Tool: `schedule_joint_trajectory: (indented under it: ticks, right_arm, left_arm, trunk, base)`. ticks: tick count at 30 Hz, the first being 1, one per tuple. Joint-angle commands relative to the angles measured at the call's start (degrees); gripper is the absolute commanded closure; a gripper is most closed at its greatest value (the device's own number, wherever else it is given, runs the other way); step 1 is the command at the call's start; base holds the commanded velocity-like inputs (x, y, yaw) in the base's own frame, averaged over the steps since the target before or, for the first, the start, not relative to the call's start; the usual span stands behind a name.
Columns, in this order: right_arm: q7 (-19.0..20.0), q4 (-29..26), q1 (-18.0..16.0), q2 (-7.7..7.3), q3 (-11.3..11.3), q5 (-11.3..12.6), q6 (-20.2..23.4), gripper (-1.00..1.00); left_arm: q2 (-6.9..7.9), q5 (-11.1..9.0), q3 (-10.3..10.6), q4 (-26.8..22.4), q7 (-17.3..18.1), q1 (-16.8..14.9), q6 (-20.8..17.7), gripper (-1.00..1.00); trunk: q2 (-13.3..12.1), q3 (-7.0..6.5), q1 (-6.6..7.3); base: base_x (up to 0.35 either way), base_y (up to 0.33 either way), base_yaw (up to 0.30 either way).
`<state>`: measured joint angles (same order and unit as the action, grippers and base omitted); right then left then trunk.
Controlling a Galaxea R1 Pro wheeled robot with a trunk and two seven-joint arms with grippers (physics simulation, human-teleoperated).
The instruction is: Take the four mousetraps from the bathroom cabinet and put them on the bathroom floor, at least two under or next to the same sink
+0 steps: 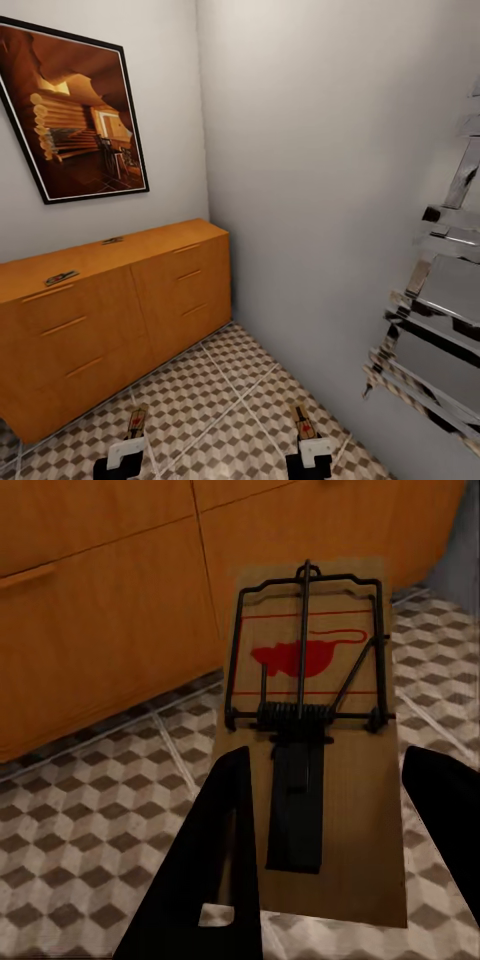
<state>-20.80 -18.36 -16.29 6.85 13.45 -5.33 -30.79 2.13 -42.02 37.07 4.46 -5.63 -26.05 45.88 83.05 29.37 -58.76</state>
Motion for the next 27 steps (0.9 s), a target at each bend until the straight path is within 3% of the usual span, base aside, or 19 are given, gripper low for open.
schedule_joint_trajectory:
  ticks: [1,27]
  right_arm:
    - [-0.57,0.08,-0.06,0.01,0.17,-0.47,0.03,1.00]
    - [-0.56,0.08,-0.06,0.01,0.17,-0.47,0.03,1.00]
  left_arm:
    - [-0.02,0.36,0.37,0.11,-0.59,-0.03,0.18,1.00]
    - [-0.02,0.36,0.37,0.11,-0.56,-0.01,0.18,1.00]
  trunk:
    - [0.03,0.06,0.03]
    - [0.03,0.06,0.03]
  base:
    - [-0.291,0.000,-0.258]
    - [-0.187,0.000,-0.258]
